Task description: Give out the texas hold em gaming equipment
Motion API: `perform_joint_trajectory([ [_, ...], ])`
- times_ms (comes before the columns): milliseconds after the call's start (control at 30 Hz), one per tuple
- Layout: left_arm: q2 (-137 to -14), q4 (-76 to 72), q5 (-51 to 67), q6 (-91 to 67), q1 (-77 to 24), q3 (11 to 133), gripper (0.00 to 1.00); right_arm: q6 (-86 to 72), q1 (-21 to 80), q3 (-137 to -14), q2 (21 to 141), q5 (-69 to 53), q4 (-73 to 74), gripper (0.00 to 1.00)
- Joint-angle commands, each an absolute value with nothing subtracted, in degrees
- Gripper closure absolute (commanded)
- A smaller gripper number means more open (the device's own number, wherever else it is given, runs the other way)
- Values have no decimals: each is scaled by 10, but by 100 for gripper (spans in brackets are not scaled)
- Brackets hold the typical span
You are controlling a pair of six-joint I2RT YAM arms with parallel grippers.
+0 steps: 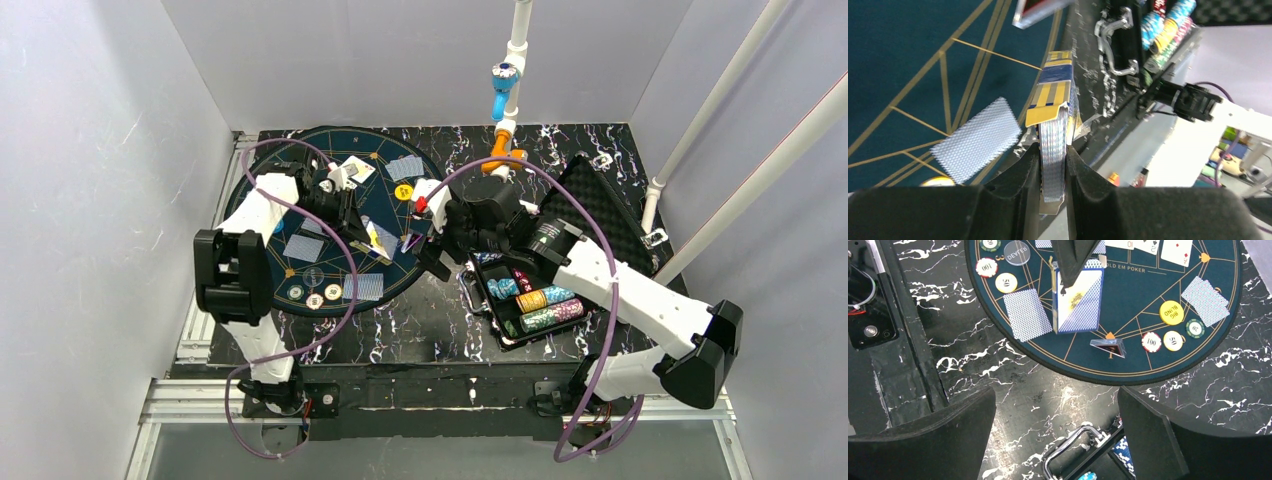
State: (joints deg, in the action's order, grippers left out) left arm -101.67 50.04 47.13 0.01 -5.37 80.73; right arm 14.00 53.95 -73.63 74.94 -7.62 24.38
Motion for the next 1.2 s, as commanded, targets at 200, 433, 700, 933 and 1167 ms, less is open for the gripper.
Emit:
perform_joint_trajectory([
  [200,-1104,483,407,24,-40,904,100,155,532,-760,734,-65,252,2],
  [433,-1164,478,424,9,-40,950,100,155,529,-760,736,-66,256,2],
  [700,-1204,471,416,4,-40,972,91,161,529,-761,745,-70,255,2],
  [933,-1215,477,376,4,-40,998,63,159,529,-758,747,-75,252,2],
  [1167,-1185,502,317,18,-40,1047,34,153,528,-753,745,-80,248,2],
])
